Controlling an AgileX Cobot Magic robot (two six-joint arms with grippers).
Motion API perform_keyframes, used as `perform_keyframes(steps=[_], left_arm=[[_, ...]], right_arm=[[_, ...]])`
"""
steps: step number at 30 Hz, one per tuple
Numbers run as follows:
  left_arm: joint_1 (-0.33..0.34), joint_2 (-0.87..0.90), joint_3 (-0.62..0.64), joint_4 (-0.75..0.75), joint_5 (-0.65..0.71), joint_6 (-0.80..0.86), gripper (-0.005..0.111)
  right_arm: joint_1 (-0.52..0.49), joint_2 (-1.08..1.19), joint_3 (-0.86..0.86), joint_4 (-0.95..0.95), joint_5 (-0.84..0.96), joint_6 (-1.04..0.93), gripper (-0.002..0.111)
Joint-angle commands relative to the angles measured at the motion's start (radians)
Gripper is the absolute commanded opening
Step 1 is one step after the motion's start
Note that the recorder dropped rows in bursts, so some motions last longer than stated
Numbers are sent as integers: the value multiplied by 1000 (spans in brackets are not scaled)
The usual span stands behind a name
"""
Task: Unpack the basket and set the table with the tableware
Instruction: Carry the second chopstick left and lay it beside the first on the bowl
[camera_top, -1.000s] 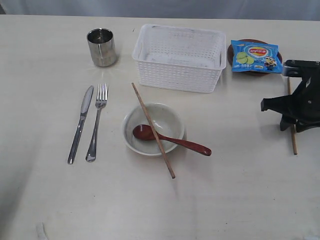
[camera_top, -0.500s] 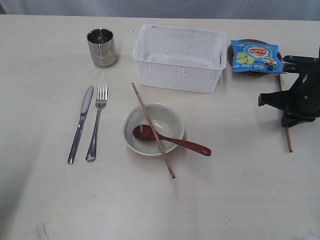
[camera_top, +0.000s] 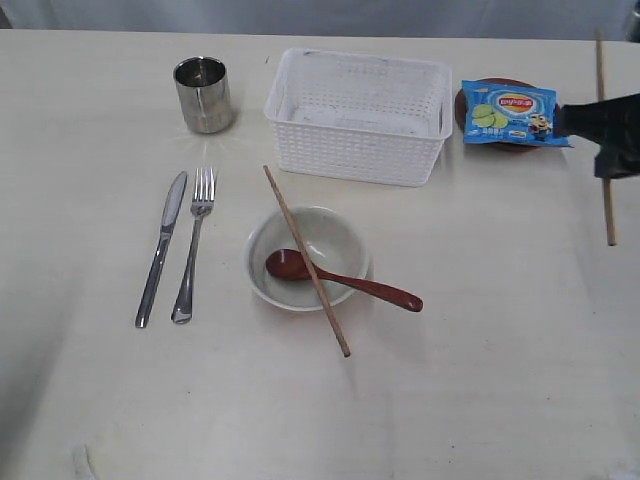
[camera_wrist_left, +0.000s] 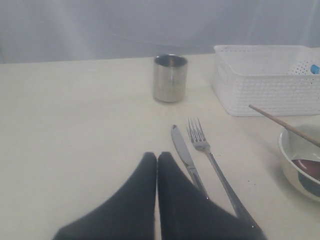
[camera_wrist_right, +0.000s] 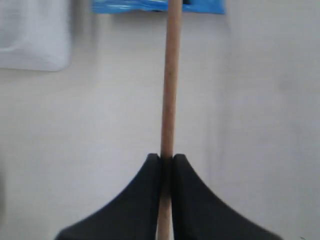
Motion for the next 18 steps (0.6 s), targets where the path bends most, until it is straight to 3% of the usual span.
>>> perform_keyframes(steps=[1,11,14,18], left_arm=[[-6,-3,3,1,-2,0,0],[-6,-3,3,1,-2,0,0],[-6,-3,3,1,-2,0,0],[-6,-3,3,1,-2,0,0]], right_arm=[[190,-94,0,130,46,-138,-1],[595,-16,-2,292,-39,-119,-1],[670,47,-33,295,-59,-78,-1],[697,153,-144,295,-4,-56,-1]])
